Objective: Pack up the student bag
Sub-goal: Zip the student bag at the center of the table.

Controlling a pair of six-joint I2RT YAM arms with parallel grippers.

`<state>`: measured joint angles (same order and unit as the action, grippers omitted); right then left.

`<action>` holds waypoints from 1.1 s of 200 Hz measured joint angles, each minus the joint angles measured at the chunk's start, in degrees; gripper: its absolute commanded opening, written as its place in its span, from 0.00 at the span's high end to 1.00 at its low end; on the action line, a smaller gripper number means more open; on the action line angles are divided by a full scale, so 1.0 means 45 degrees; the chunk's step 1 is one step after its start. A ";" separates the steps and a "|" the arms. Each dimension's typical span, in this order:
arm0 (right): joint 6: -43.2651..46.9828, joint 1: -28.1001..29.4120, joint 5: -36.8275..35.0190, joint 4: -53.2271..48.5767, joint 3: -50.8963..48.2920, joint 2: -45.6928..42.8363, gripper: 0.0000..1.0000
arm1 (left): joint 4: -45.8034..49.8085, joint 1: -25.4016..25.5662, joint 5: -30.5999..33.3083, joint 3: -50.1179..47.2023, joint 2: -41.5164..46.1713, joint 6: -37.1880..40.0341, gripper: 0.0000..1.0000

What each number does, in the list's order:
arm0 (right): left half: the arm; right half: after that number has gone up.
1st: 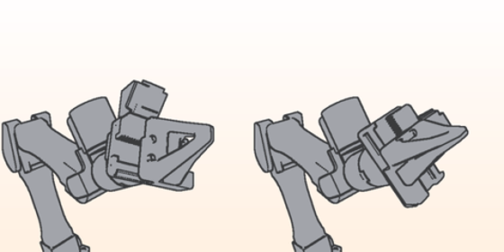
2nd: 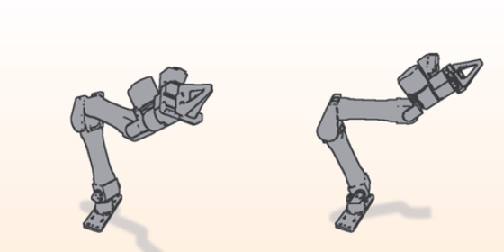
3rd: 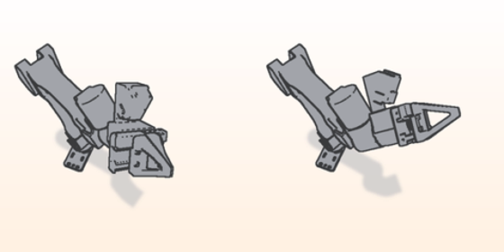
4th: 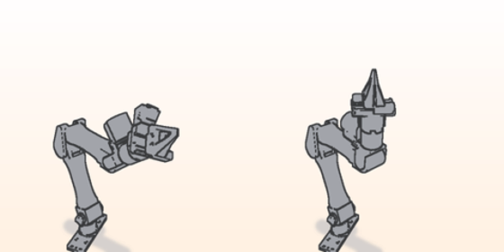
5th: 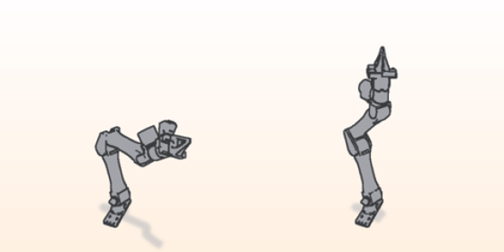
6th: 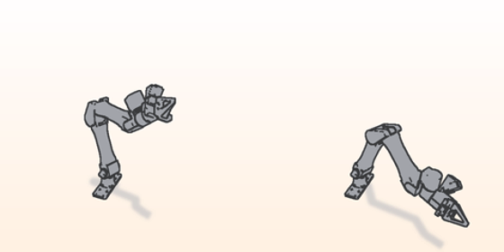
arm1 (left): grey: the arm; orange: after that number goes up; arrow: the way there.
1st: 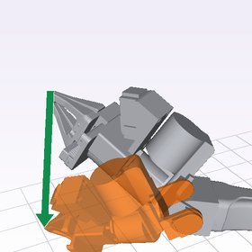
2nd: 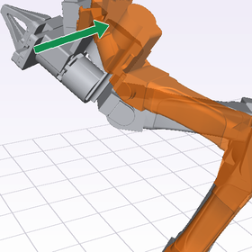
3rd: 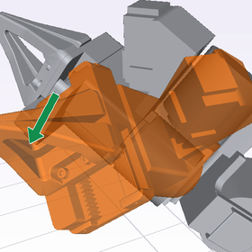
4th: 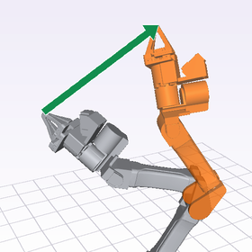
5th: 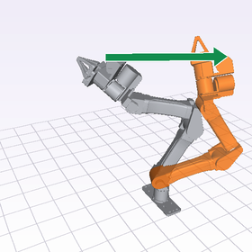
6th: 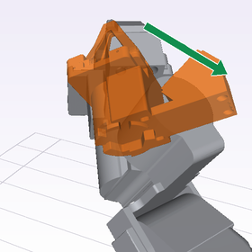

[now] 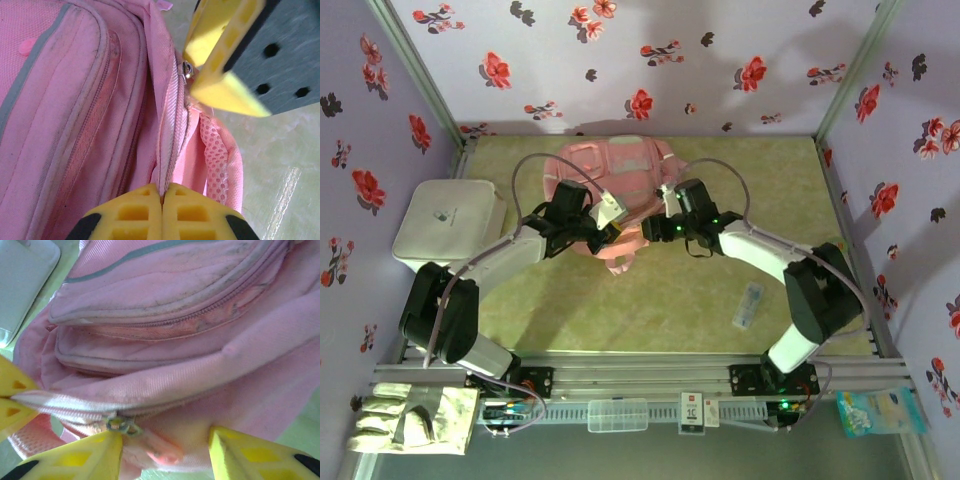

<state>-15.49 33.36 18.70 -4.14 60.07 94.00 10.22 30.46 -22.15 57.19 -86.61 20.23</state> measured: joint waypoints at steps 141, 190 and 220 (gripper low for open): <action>0.0316 0.0267 -0.1511 -0.0097 0.0151 0.0180 1.00 | 0.0039 -0.0024 0.0010 0.0000 0.0000 0.0005 1.00; -0.0471 0.0233 -0.4930 -0.0534 0.0141 0.0136 0.99 | 0.0107 -0.0019 0.0112 0.0000 0.0000 0.0015 1.00; -0.0578 -0.0121 -0.5353 -0.0782 0.0593 0.0544 0.99 | 0.0340 -0.0019 0.0165 -0.0005 0.0165 0.0015 1.00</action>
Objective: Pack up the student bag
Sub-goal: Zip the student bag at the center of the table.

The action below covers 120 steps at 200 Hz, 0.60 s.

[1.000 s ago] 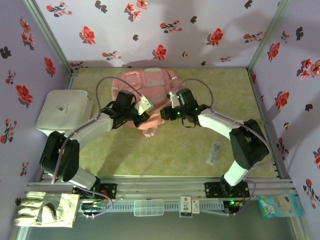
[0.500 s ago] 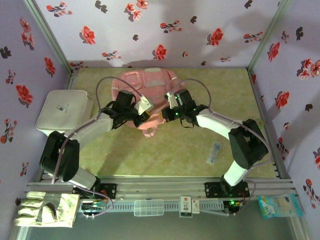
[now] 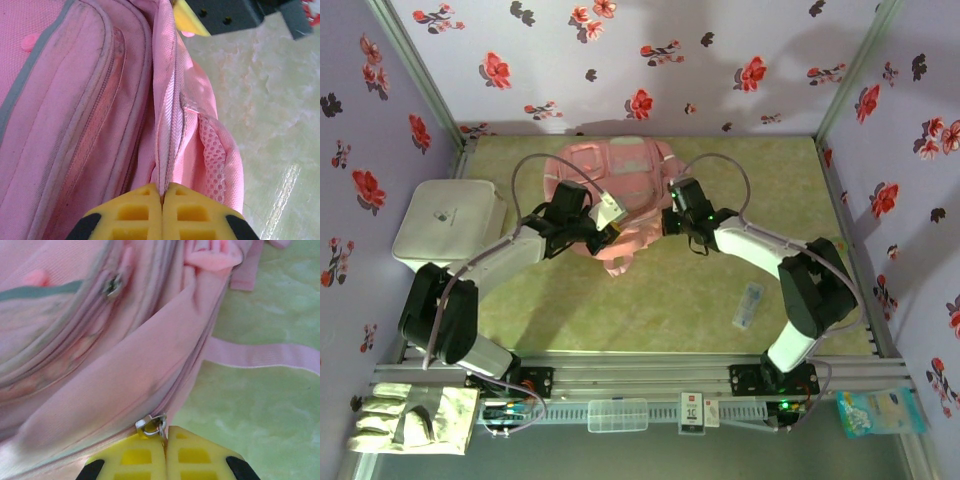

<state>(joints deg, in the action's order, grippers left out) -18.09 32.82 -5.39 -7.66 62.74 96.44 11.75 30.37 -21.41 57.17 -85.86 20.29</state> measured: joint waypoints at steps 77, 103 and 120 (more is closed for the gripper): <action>0.1078 -0.2025 0.1710 0.0413 0.2093 0.2939 0.98 | 0.1574 0.0034 0.0282 -0.0170 0.1253 -0.0010 1.00; 0.1171 -0.2215 0.1967 0.0359 0.2501 0.3361 0.99 | 0.1967 0.0058 0.0267 -0.0175 0.1253 0.0000 1.00; 0.1112 -0.2215 0.1938 0.0121 0.2642 0.3434 0.99 | 0.2161 0.0092 0.0170 -0.0175 0.1248 0.0000 1.00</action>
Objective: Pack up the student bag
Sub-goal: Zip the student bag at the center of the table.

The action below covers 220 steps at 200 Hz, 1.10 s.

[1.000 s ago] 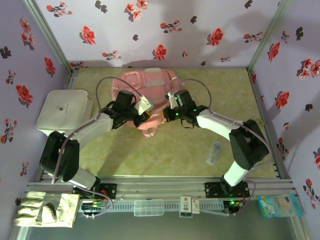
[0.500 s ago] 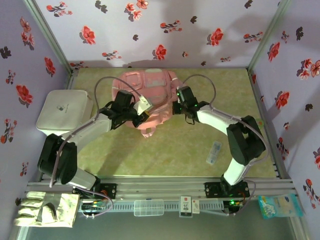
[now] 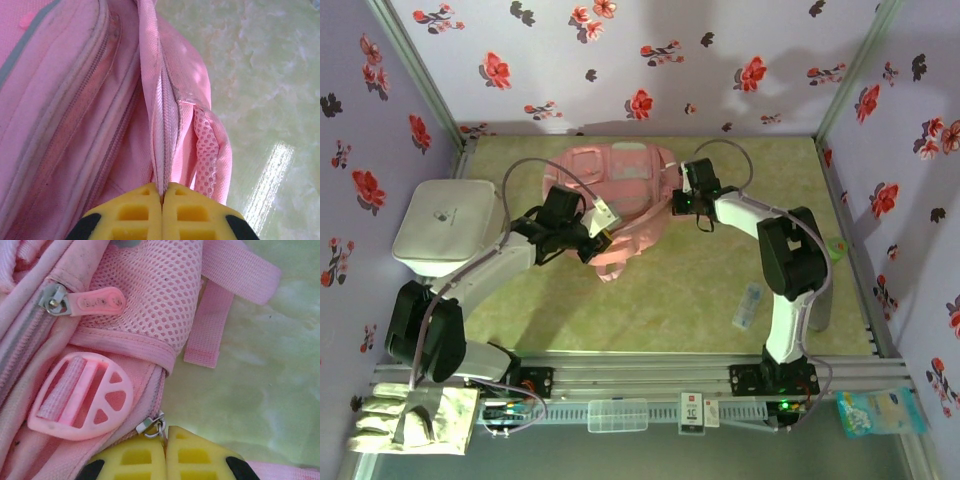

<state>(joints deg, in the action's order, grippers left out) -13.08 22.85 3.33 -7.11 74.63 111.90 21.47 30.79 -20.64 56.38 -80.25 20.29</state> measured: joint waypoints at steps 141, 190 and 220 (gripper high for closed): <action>-0.2686 -0.0413 -0.0257 -0.0442 -0.4065 -0.2254 1.00 | 0.0078 -0.0248 0.0500 0.0214 -0.1452 0.0282 1.00; -0.2618 -0.0933 -0.0039 -0.0894 -0.3191 -0.2035 0.56 | 0.0296 -0.0330 0.0214 0.0486 -0.1511 0.0330 0.60; -0.2229 -0.1515 0.0466 -0.0986 -0.3793 -0.3361 0.40 | 0.1015 -0.0568 -0.0117 0.0957 -0.1331 0.0092 0.34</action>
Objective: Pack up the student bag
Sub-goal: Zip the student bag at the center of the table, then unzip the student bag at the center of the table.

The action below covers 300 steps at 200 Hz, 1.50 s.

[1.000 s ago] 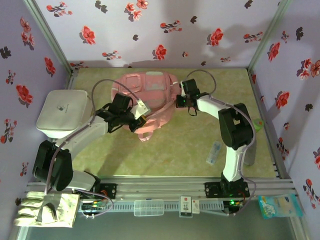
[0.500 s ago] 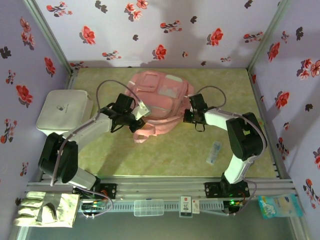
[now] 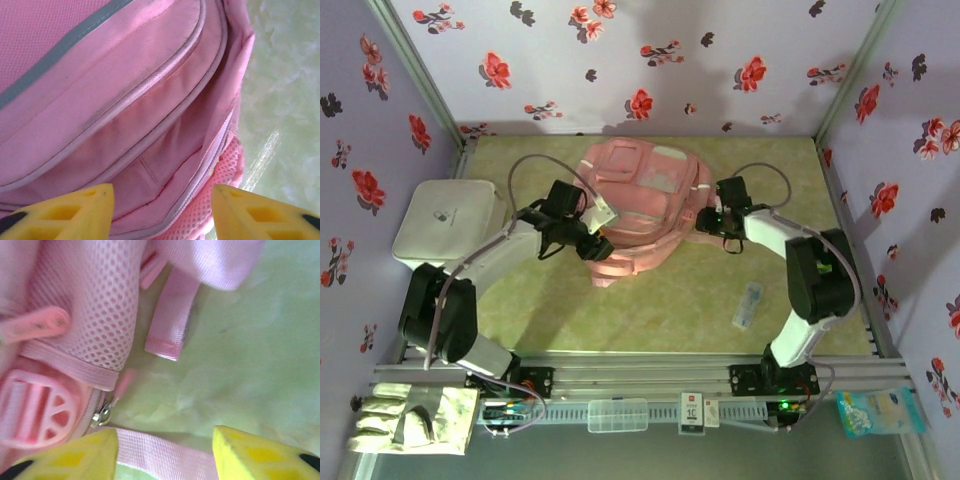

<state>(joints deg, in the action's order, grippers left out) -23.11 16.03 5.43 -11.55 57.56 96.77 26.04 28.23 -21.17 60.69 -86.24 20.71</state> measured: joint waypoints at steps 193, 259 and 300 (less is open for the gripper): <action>-0.0287 -0.0044 0.2108 0.1141 0.0029 -0.1661 0.24 | 0.0520 0.2283 0.3371 0.4896 -0.4969 0.4595 0.77; 0.0651 -0.0272 0.4575 0.1836 0.2710 0.1399 0.24 | -0.0452 0.1962 0.3395 0.4216 -0.3823 0.5124 0.92; 0.1117 -0.0364 0.5882 0.1943 0.4430 0.3366 0.22 | -0.1511 0.1297 0.3113 0.3138 -0.2603 0.4551 0.93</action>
<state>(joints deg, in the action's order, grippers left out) -18.09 14.39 31.90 -2.81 77.49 111.92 19.25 34.06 -7.16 74.81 -97.95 41.19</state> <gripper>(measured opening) 0.778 0.088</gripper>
